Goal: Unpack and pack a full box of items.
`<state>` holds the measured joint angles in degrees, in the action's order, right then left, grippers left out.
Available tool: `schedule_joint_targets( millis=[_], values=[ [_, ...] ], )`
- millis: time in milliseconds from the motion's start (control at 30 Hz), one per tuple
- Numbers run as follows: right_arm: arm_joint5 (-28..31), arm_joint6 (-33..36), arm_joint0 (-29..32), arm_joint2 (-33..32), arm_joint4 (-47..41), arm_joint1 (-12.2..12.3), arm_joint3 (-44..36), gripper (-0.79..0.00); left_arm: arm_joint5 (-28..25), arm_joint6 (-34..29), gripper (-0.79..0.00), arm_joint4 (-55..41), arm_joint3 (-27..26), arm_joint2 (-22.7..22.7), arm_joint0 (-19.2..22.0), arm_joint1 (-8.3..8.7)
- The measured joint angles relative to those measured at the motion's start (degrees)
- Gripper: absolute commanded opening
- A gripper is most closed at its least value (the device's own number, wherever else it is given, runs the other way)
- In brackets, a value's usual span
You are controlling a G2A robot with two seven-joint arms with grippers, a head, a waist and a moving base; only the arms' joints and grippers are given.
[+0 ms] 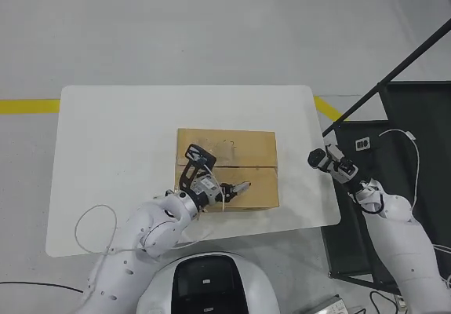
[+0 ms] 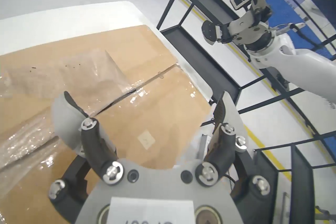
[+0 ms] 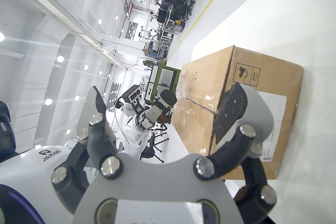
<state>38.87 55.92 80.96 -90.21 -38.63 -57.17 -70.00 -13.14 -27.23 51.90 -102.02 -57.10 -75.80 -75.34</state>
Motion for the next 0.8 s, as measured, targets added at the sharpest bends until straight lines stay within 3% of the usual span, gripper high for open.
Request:
schedule_joint_targets(
  millis=[267,567,800],
  values=[
    [0.8,1.1,-0.7,0.4,-1.4,-0.3,2.4,0.0,-2.6,-5.7,0.0,-13.4,3.2,-2.2,4.2,-0.09],
    [0.7,2.5,-2.0,0.4,-2.5,-0.5,5.5,0.0,0.4,-7.4,0.0,-17.9,8.0,0.6,8.9,-1.0],
    [0.5,2.8,-2.8,0.7,-2.5,-0.7,6.5,0.0,1.6,-8.1,0.0,-19.1,9.6,1.4,10.3,-1.23]
  ],
)
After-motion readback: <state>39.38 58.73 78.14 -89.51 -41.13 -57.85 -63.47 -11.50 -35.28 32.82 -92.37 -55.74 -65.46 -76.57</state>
